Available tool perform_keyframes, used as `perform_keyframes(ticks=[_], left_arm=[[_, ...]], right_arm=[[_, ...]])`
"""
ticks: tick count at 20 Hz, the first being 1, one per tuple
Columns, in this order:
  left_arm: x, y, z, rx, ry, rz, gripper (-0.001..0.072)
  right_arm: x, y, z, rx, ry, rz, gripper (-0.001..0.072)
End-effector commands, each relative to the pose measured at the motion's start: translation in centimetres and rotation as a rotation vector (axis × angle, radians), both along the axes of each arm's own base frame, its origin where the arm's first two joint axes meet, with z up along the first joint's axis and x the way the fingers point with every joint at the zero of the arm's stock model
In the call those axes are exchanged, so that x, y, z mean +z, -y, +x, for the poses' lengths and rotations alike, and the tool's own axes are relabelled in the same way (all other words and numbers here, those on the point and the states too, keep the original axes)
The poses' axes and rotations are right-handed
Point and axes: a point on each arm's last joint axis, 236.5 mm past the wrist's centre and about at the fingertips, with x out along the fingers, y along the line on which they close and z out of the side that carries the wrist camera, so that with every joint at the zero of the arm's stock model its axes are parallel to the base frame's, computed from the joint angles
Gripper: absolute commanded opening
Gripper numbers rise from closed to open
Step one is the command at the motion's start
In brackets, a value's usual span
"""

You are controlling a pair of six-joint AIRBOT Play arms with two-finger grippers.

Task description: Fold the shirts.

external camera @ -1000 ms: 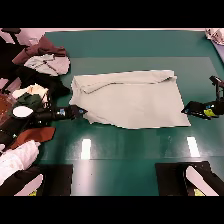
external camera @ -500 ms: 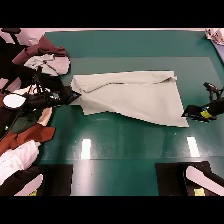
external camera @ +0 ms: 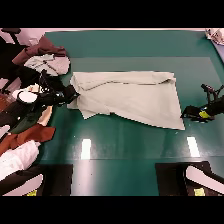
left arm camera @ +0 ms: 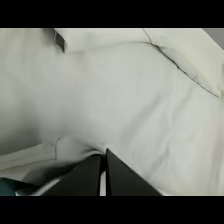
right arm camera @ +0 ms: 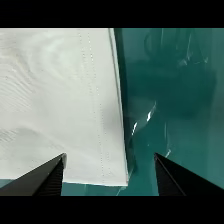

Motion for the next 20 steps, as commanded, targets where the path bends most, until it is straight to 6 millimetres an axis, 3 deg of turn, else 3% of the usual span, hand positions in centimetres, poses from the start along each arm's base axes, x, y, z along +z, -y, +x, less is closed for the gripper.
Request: perform_keyframes(ticks=[1, 5, 9, 12, 13, 16, 18, 20], left_arm=[[-0.3, -0.5, 1.0, 0.008, 0.021, 0.028, 0.0022], [-0.5, 0.1, 0.4, -0.021, 0.000, 0.019, 0.0023], [-0.7, 0.7, -0.5, -0.056, -0.027, 0.008, 0.0023], [-0.7, 1.2, -1.2, -0.084, -0.043, -0.002, 0.0023], [-0.8, 1.4, -1.4, -0.096, -0.051, -0.004, 0.0023], [-0.9, 1.8, -1.9, -0.121, -0.062, -0.006, 0.0022], [-0.9, 2.1, -2.4, -0.139, -0.076, -0.016, 0.0022], [-0.6, 2.8, -3.2, -0.173, -0.099, -0.039, 0.0022]], right_arm=[[0.0, -0.2, -0.3, 0.008, -0.011, 0.010, 0.0624], [-0.3, -0.5, -0.8, 0.019, -0.028, 0.019, 0.0624], [-3.3, -2.8, -4.4, 0.030, -0.124, 0.097, 0.0624], [-4.5, -4.1, -4.3, -0.065, -0.072, 0.196, 0.0611], [-4.4, -4.3, -3.6, -0.110, -0.019, 0.220, 0.0540], [-3.6, -3.5, -1.6, -0.186, 0.123, 0.202, 0.0182], [-2.2, -3.4, -0.6, -0.178, 0.192, 0.176, 0.0023], [-0.5, -4.0, -0.3, -0.143, 0.222, 0.176, 0.0019]])
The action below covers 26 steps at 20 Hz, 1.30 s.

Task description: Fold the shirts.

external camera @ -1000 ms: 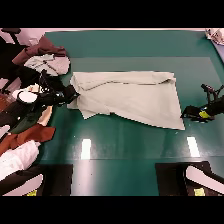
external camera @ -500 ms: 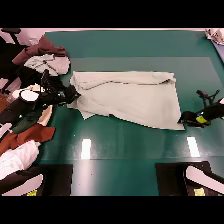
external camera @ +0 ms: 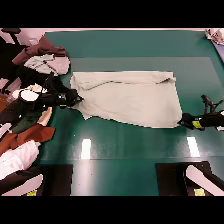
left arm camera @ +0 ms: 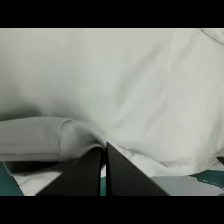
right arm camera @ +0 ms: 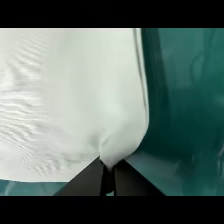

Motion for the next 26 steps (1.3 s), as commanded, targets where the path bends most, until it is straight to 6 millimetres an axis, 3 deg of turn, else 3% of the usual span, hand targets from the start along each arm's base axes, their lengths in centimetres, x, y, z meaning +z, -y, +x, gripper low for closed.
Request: perform_keyframes(ticks=[1, 6, 9, 12, 15, 18, 22, 24, 26], left_arm=[[0.9, 1.2, -1.4, -0.064, -0.026, -0.033, 0.0022], [7.8, 1.5, -2.6, -0.060, 0.071, -0.084, 0.0022], [9.3, 1.3, -5.3, -0.078, 0.044, -0.066, 0.0022], [11.9, 1.2, -6.8, -0.056, 0.073, -0.099, 0.0022], [12.6, 1.3, -7.8, -0.062, 0.062, -0.111, 0.0022], [12.2, 1.6, -8.7, -0.092, 0.033, -0.107, 0.0022], [10.8, 0.5, -8.7, -0.067, -0.003, -0.048, 0.0022], [10.7, -0.3, -7.8, -0.026, 0.020, -0.024, 0.0022], [11.2, -1.7, -5.6, 0.073, 0.075, -0.011, 0.0022]], right_arm=[[3.2, -0.7, 1.2, 0.032, 0.089, -0.009, 0.0018], [11.2, 0.1, 4.3, 0.062, 0.233, -0.094, 0.0017], [15.3, -0.4, 6.0, 0.114, 0.307, -0.152, 0.0017], [19.1, 0.8, 7.4, 0.109, 0.363, -0.258, 0.0017], [21.3, 1.6, 8.4, 0.101, 0.374, -0.287, 0.0017], [21.0, 1.9, 9.0, 0.096, 0.344, -0.272, 0.0017], [16.7, 4.3, 7.1, 0.071, 0.196, -0.348, 0.0017], [15.5, 4.6, 6.9, 0.063, 0.187, -0.355, 0.0017], [14.7, 4.7, 7.5, 0.047, 0.192, -0.350, 0.0017]])
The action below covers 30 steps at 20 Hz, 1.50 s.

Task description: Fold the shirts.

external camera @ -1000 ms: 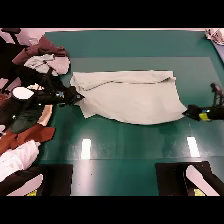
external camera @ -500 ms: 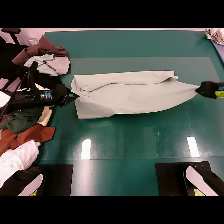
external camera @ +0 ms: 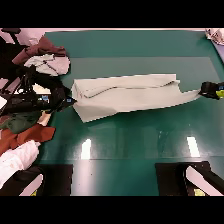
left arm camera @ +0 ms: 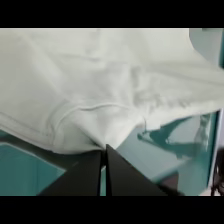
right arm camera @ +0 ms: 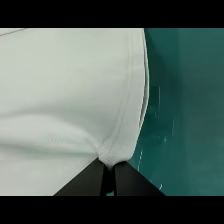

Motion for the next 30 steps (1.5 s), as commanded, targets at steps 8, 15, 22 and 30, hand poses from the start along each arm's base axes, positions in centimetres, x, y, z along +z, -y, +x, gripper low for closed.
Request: perform_keyframes(ticks=[8, 15, 22, 30], left_arm=[[-3.2, -3.4, 7.8, 0.232, 0.052, 0.049, 0.0022], [-5.0, -3.5, 13.6, 0.241, 0.069, 0.089, 0.0022], [-8.4, -2.8, 18.8, 0.216, 0.019, 0.119, 0.0022], [-11.3, -4.3, 21.7, 0.292, 0.045, 0.149, 0.0022]], right_arm=[[-1.5, -1.0, 7.1, 0.046, 0.047, 0.050, 0.0018], [-1.6, -3.2, 14.5, 0.141, 0.079, 0.031, 0.0018], [-4.8, -1.0, 17.5, 0.137, 0.013, -0.026, 0.0018], [-8.2, -0.2, 20.2, 0.124, 0.012, -0.025, 0.0021]])
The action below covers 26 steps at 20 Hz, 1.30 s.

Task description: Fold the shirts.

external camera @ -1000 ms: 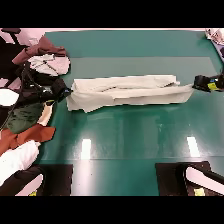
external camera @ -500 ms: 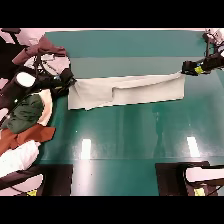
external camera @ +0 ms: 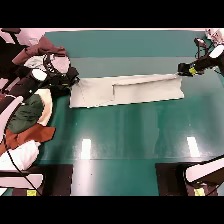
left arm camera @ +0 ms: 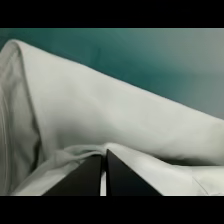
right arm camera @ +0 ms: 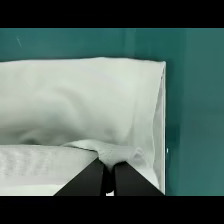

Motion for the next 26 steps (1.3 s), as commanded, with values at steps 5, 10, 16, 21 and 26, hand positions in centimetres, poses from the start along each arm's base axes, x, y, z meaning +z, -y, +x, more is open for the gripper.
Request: perform_keyframes(ticks=[5, 10, 16, 21, 26], left_arm=[[-2.4, -1.1, 2.4, 0.059, 0.018, 0.018, 0.0025], [2.4, -0.9, 4.9, 0.030, 0.147, 0.047, 0.0430], [8.3, 2.1, 3.6, -0.278, 0.206, 0.221, 0.0409], [6.7, 4.4, 0.6, -0.464, 0.130, 0.350, 0.0349], [2.6, 8.3, -1.9, -0.611, 0.052, 0.434, 0.0348]], right_arm=[[-3.7, -0.5, 1.8, 0.010, -0.018, -0.005, 0.0336], [-0.2, 1.2, 2.6, 0.021, 0.082, -0.059, 0.0540], [5.3, 5.9, 0.1, -0.100, 0.171, 0.040, 0.0711], [2.1, 4.9, -4.2, -0.125, 0.013, 0.546, 0.0714], [-0.7, 3.4, -4.8, -0.026, -0.039, 0.658, 0.0713]])
